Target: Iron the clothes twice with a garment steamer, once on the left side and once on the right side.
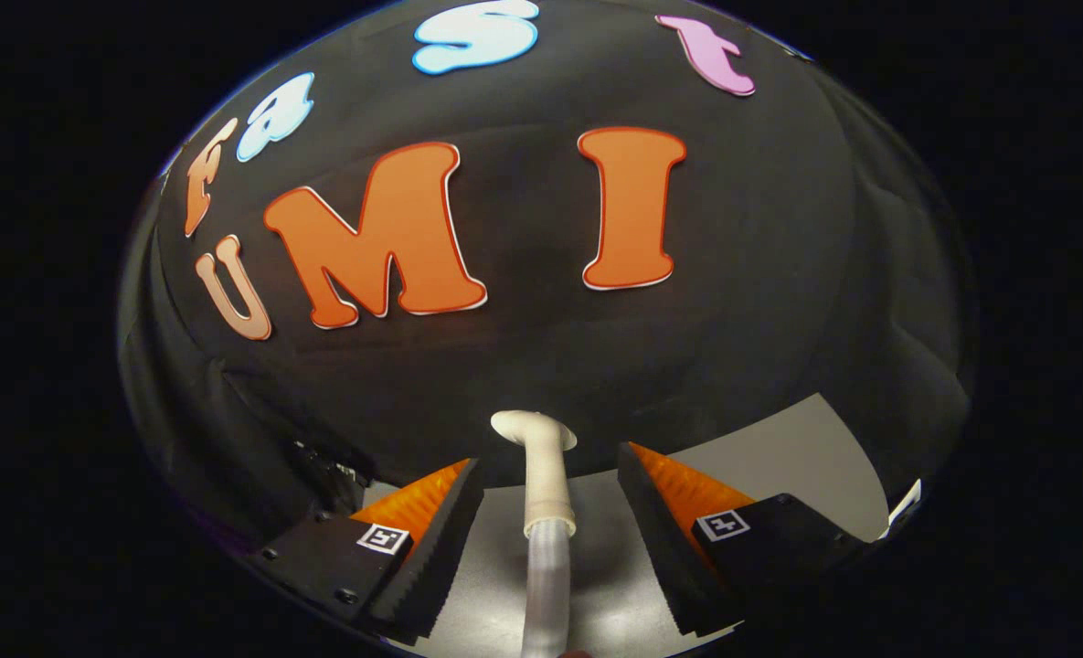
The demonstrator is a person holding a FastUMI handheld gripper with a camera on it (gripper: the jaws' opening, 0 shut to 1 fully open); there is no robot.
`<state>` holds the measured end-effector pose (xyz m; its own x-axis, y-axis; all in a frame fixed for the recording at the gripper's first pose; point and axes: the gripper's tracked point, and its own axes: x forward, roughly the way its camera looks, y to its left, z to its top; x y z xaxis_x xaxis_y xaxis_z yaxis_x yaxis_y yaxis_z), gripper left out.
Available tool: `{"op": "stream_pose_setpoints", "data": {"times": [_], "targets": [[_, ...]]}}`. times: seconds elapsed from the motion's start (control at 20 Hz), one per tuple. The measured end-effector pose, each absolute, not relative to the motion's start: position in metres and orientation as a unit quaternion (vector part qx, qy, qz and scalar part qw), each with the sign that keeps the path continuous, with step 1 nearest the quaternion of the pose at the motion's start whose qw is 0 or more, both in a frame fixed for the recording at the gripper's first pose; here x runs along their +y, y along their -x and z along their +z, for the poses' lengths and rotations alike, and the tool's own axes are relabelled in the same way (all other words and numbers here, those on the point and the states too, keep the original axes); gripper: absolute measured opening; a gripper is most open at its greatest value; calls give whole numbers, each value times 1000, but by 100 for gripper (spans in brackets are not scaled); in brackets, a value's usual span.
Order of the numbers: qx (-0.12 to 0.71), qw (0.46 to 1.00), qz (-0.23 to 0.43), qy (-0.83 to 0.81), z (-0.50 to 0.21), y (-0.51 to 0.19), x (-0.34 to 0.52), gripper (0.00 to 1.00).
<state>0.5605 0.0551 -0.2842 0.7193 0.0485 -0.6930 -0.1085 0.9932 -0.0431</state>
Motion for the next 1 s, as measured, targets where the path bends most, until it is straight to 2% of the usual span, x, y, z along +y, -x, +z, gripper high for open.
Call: {"op": "stream_pose_setpoints", "data": {"times": [0.35, 0.45, 0.6, 0.8, 1.0], "targets": [[501, 863, 46, 46, -355, -560, 52, 99], [513, 856, 47, 47, -360, -559, 53, 93], [512, 857, 43, 46, -361, -562, 52, 51], [484, 873, 46, 18, -342, -555, 56, 41], [399, 915, 54, -17, -282, -531, 59, 41]]}}
